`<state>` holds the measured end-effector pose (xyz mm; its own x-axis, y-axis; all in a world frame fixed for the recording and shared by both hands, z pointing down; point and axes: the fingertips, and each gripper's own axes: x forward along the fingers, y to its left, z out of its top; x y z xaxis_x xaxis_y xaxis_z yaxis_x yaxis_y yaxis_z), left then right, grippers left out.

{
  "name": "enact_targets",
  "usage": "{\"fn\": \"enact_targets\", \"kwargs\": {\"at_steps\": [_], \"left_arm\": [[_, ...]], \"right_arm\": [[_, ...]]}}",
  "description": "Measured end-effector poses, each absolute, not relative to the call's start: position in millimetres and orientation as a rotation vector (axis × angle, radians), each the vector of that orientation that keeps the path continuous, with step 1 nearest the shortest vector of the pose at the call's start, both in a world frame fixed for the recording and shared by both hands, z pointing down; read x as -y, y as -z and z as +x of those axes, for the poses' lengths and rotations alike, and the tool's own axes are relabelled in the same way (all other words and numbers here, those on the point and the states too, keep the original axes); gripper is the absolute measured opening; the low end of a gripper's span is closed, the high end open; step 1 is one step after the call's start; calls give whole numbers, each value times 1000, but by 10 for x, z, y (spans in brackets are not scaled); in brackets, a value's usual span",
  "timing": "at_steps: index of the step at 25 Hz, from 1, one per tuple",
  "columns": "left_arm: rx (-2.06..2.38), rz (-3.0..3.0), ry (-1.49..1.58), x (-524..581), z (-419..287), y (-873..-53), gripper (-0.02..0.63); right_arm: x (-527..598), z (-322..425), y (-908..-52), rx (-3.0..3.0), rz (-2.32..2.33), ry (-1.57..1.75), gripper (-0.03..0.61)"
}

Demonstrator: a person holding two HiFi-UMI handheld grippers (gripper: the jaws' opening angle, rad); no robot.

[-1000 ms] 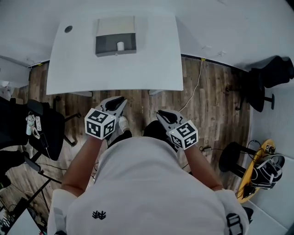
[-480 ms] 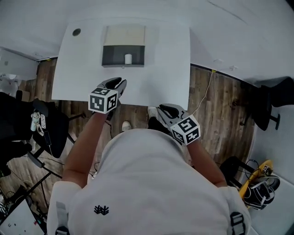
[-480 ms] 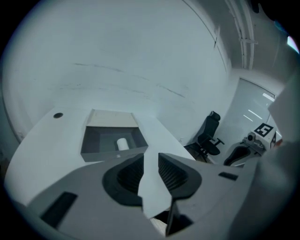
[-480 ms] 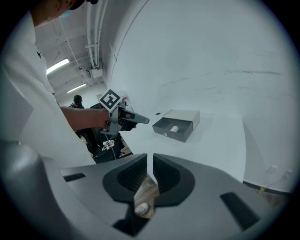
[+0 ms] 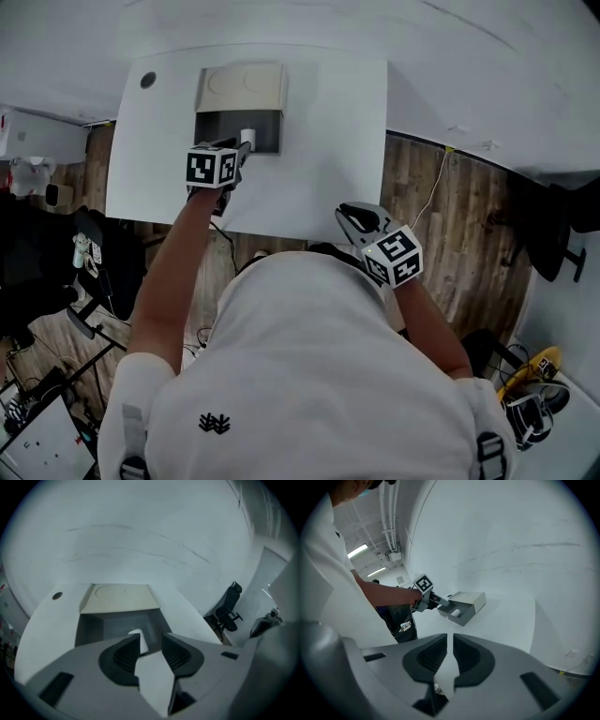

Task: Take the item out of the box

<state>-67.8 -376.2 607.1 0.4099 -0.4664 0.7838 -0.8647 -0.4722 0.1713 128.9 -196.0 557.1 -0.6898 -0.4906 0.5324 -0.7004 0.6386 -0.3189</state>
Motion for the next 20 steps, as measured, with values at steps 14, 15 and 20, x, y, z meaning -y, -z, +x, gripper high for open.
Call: {"fn": "enact_targets", "kwargs": {"at_steps": [14,15,20], "left_arm": [[1132,1826,-1186,4082,-816,-6701,202],[1132,1811,-1199,4087,-825,-6726,202],[1116,1762,-1275,4077,-865,-6845,202]], "right_arm": [[2191,1796,-5777,2458,927,-808,41],[2199,1802,-5780,2459,926,-813,41],[2204,1806,-5778,2465,918,-825,41]]}}
